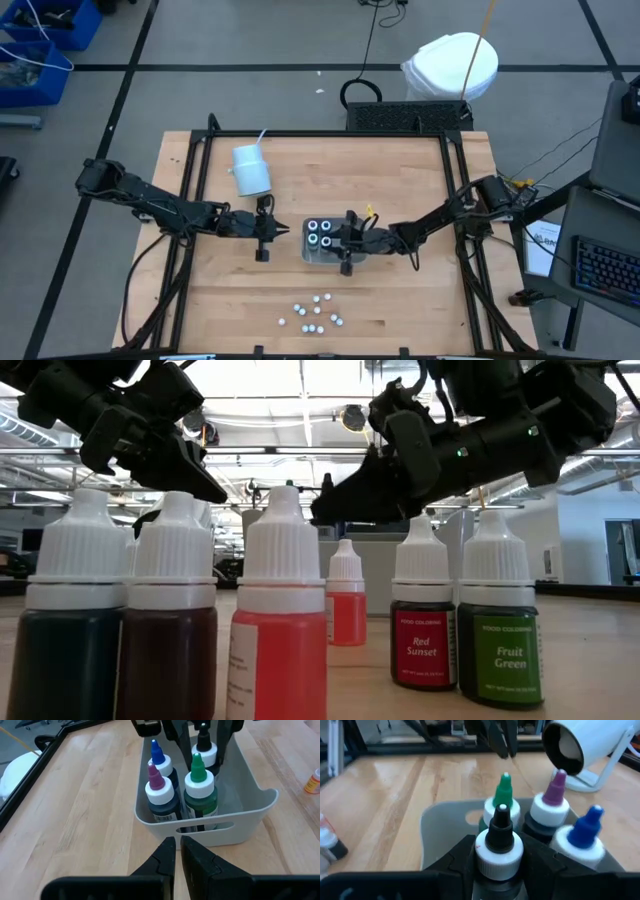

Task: Pick & Place food coloring
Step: Put the large black food coloring bottle into the bin

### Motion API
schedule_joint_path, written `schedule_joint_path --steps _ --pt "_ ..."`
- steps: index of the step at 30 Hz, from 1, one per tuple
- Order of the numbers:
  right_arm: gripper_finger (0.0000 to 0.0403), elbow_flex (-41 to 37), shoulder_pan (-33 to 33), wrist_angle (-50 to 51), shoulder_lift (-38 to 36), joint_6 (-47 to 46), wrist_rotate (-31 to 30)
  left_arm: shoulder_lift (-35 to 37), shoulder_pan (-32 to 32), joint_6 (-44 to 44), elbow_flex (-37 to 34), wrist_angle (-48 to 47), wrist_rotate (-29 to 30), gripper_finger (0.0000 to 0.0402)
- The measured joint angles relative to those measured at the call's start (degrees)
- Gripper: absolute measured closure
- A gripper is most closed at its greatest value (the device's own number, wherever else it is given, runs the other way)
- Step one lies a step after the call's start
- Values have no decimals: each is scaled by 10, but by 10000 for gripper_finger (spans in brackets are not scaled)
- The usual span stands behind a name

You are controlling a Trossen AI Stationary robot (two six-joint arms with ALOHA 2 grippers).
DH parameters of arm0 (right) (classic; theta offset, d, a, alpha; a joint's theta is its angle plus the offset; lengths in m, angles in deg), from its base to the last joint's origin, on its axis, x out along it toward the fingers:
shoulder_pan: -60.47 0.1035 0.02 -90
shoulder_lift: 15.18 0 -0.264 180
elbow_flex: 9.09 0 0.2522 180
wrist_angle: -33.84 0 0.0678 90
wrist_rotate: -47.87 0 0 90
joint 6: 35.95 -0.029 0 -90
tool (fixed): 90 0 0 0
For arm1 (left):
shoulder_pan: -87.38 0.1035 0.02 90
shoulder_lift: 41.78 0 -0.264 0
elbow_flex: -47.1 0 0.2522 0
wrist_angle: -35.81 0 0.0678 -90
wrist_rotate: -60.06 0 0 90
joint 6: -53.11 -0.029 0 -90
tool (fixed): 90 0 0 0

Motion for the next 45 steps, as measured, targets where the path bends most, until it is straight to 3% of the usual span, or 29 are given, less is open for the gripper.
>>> schedule_joint_path --steps 7,14,25,36,45 --pt "284 1 -1 -25 32 -10 -36 0 0 0 0 -1 0 364" --pt "285 2 -2 -39 50 1 -34 0 0 -2 0 -2 0 364" --pt "223 1 -1 -53 47 7 -25 0 0 -1 0 -2 0 364" --pt "199 0 -1 -63 46 6 -25 0 0 0 0 -2 0 364" --pt "160 0 -3 10 -5 -15 -25 0 0 -2 0 -2 0 364"
